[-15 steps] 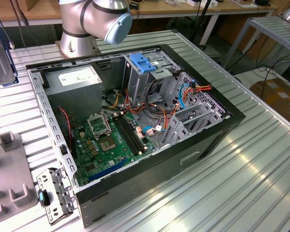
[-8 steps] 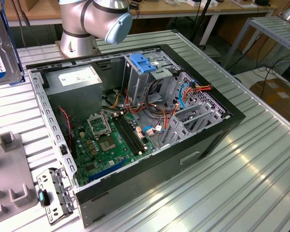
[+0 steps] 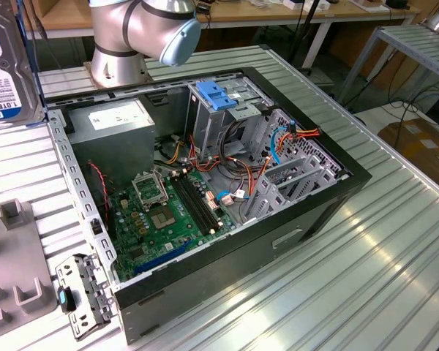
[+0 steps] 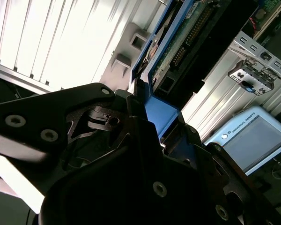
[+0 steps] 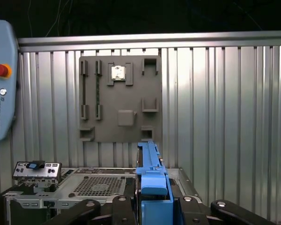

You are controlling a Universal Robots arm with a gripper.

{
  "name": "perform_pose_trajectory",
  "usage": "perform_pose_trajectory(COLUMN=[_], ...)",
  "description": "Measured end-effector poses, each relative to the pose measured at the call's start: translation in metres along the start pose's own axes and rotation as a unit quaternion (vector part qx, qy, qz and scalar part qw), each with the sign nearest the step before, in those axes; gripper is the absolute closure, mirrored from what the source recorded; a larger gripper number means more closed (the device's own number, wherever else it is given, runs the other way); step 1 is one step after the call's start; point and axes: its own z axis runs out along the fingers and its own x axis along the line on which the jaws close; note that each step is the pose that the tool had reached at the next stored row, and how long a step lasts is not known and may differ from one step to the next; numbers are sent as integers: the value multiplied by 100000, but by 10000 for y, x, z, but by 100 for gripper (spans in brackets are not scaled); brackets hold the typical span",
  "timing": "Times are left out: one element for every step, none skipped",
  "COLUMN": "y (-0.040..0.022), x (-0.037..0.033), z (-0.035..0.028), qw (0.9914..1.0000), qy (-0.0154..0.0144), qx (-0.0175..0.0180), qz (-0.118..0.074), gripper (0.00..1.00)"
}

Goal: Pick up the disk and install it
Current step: 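Pick up the disk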

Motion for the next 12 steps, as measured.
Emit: perform_pose_trajectory(y=[-14,-35,-63,-78,-97,-114,-128,-165,-209,-235,-258,-271], x=[1,2,4,4,5,6,7,9,12,14,16,17], z=[1,1,3,3,4,5,5,6,8,9,10,11], qw=[100000,100000,100000,100000,100000,100000,100000,100000,100000,100000,100000,100000], qy=[1,0,-2,1,0,1,0,2,2,0,3,0], qx=[0,2,2,-1,-1,1,2,1,-1,1,-4,0], qz=[6,3,5,7,6,11,10,11,16,18,18,21], gripper=[63,63,63,63,63,63,63,63,63,63,63,63])
